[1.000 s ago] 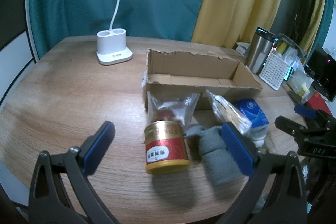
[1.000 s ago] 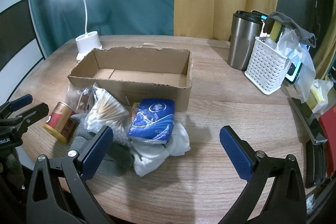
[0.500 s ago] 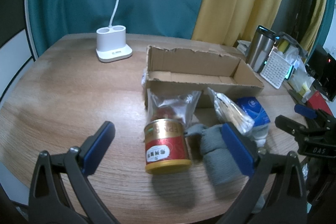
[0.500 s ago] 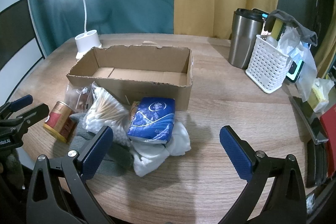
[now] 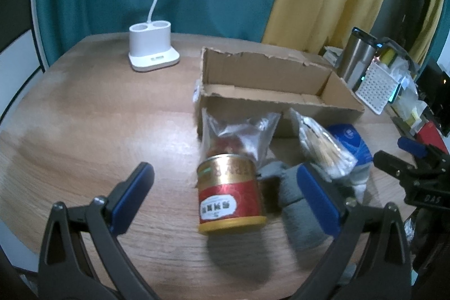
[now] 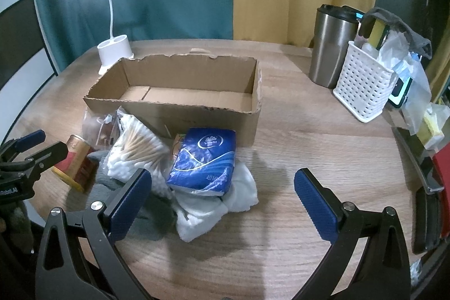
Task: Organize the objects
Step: 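Grasp the red-and-gold tin can with the left gripper while the right grasps the blue tissue pack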
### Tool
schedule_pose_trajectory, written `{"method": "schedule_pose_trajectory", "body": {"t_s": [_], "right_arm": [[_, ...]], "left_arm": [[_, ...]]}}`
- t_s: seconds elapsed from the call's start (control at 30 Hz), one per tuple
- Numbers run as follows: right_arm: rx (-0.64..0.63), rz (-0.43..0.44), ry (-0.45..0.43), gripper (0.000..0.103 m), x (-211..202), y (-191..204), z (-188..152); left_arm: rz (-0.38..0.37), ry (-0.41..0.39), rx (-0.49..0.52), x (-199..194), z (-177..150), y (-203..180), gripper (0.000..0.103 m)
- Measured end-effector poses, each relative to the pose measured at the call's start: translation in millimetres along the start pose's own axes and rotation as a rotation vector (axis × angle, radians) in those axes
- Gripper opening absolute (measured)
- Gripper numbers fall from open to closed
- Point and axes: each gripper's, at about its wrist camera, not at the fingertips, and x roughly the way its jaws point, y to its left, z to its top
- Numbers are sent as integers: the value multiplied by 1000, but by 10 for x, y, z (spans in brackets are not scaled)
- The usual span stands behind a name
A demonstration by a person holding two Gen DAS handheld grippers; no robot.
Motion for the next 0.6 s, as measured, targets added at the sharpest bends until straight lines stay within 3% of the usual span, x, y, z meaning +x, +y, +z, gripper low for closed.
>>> {"method": "schedule_pose_trajectory", "body": {"t_s": [0.6], "right_arm": [[22, 18, 62, 103, 306, -48, 56]], "left_arm": [[22, 71, 0, 269, -25, 34, 102]]}}
